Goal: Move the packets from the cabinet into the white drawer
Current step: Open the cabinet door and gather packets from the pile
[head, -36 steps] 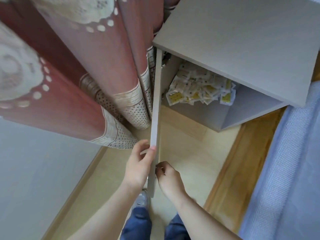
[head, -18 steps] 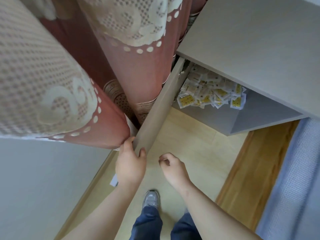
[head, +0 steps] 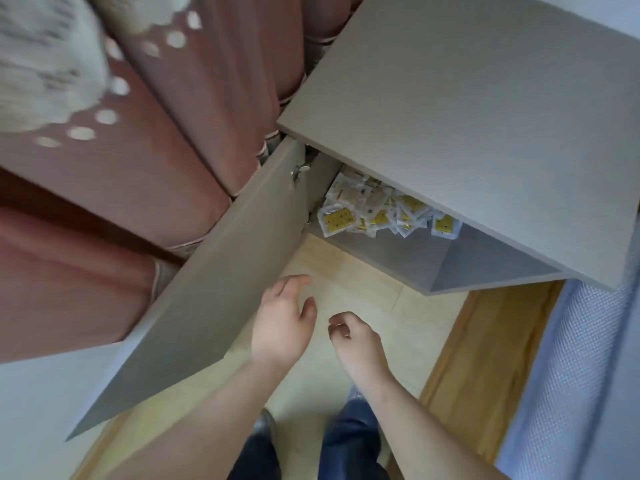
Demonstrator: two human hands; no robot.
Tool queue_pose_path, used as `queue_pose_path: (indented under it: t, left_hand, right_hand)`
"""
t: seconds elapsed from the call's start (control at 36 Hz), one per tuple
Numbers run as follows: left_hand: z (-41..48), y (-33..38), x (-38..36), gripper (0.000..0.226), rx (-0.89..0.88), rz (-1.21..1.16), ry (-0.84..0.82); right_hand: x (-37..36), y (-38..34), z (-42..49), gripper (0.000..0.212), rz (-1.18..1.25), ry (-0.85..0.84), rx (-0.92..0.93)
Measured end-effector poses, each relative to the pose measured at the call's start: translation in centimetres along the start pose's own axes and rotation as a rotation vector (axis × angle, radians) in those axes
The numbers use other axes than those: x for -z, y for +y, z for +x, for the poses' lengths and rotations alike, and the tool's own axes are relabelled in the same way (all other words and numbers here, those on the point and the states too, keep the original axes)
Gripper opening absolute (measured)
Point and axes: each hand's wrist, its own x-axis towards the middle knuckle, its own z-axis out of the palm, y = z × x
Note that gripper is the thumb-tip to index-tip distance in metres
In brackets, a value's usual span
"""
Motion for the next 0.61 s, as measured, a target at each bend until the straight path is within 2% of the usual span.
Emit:
queue_pose_path:
  t: [0.08, 0.19, 0.36, 0.47, 0.61]
  left_hand:
    - [4.1, -0.4, -3.9, 0.038, -0.030, 0.025, -0.085]
    - [10.0, -2.4, -8.6, 0.040, -0.143, 0.198, -0.160]
    - [19.9, -7.5, -15.0, 0.052, -0.423, 0.545, -0.305]
    - [25.7, -10.1, -18.8, 0.062, -0.463, 0.666, -0.227]
    - [31.8, -11.6, -23.2, 0.078, -0.519, 0.620, -0.176]
  right_hand:
    - [1.5, 1.9, 3.8, 0.025, -0.054, 0.053, 0.003]
    - [2.7, 4.6, 10.5, 0.030, -0.141, 0.099, 0.013]
    - [3.0, 8.6, 22.0, 0.038, -0.307, 0.187, 0.081]
    - [2.8, 10.6, 29.4, 0.044, -0.428, 0.287, 0.158]
    - [3.5, 11.3, 36.7, 0.057, -0.609, 0.449, 0.227]
